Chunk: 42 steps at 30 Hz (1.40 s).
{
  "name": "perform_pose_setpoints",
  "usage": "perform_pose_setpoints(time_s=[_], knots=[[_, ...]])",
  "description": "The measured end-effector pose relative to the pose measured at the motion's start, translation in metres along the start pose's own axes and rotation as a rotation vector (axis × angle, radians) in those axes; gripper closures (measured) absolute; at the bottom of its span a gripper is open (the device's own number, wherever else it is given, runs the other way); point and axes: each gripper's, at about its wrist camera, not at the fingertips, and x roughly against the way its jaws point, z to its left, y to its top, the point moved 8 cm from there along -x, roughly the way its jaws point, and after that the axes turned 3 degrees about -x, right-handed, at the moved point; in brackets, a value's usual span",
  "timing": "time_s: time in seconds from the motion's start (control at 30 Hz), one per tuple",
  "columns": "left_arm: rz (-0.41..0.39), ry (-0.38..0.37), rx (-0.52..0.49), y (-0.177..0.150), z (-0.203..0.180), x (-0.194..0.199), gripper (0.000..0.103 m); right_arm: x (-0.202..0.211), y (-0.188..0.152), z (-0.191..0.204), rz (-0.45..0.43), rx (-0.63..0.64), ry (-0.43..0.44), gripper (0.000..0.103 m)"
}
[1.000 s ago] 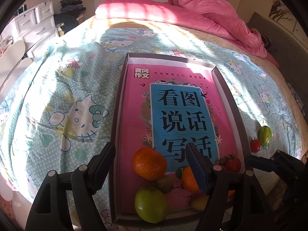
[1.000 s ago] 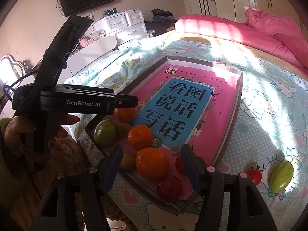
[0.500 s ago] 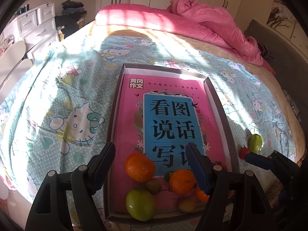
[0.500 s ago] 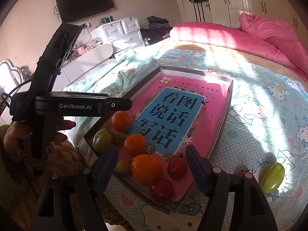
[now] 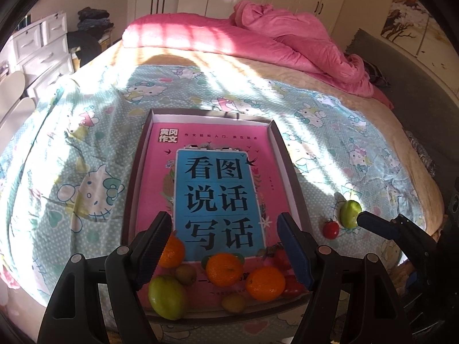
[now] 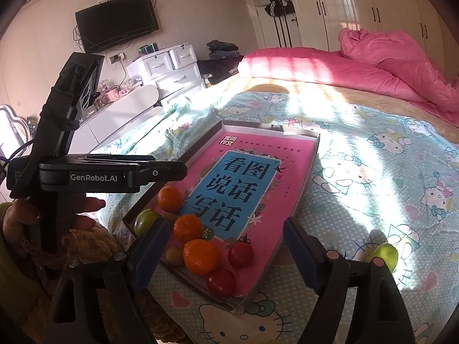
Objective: Organize fruits
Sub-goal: 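Move both open tools back to the green apple and red tomato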
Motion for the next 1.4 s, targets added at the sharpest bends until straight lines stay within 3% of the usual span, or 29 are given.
perform_pose_setpoints(time_s=[0.7,1.4], knots=[[-0.003,-0.027,-0.107,0.001,-0.063,0.012,0.026,0.052,0.008,-0.043,-0.096,-0.087,-0.054,0.013],[0.027,-0.091,-0.231,-0.012,-0.134,0.007,0.026,0.105,-0.003,-0.119,-0.149,-0.255,-0.157,0.013]])
